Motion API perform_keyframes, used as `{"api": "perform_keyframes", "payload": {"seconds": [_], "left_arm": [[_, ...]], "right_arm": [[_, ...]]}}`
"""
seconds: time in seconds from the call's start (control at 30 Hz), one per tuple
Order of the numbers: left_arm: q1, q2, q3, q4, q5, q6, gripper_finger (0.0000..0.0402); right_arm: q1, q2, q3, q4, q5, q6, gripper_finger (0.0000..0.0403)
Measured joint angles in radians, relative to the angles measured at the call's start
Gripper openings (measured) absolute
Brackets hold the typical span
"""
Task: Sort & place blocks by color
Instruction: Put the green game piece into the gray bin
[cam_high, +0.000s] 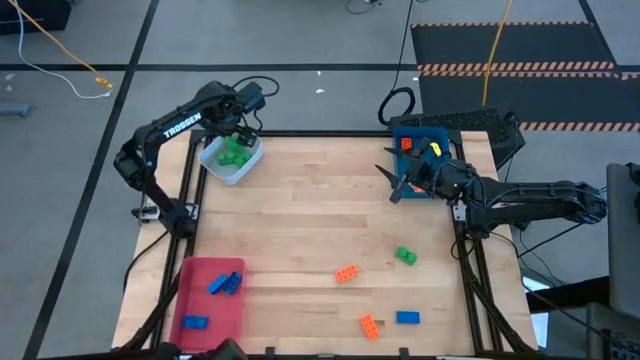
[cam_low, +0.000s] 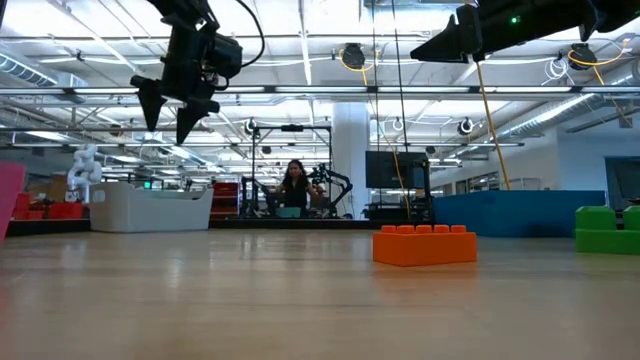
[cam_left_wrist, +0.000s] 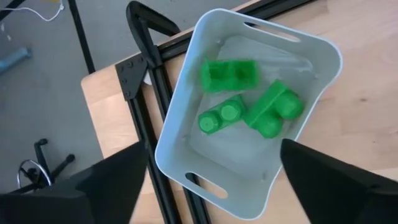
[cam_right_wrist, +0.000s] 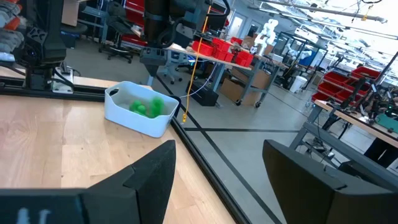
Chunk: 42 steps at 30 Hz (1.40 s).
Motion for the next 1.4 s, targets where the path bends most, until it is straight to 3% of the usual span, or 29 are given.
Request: {"api": "perform_keyframes", "payload": {"seconds": [0.2, 0.47, 0.67, 1.07, 1.23, 1.4], "left_arm": [[-0.009, 0.000, 0.000, 0.000, 0.000, -0.002, 0.0385], [-0.066, 0.000, 0.000, 0.017, 0.019, -0.006, 0.0337], [-0.186, 0.000, 0.000, 0.125, 0.043, 0.018, 0.0302], [-0.569, -0.002, -0.015, 0.724, 0.045, 0.187, 0.0266], [-0.679, -0.001, -0.132, 1.034, 0.046, 0.290, 0.0264], [-0.717, -0.001, -0.307, 1.275, 0.095, 0.293, 0.0264]], "right_arm": [[0.000, 0.000, 0.000, 0.000, 0.000, 0.001, 0.0238], [0.000, 0.000, 0.000, 0.002, 0.000, 0.000, 0.0238], [0.000, 0.000, 0.000, 0.004, -0.001, 0.009, 0.0238], [-0.008, 0.044, 0.000, -0.008, 0.003, 0.038, 0.0238], [-0.021, 0.067, 0.000, -0.054, 0.001, 0.067, 0.0238], [-0.021, 0.093, 0.000, -0.074, 0.001, 0.031, 0.0238]]}}
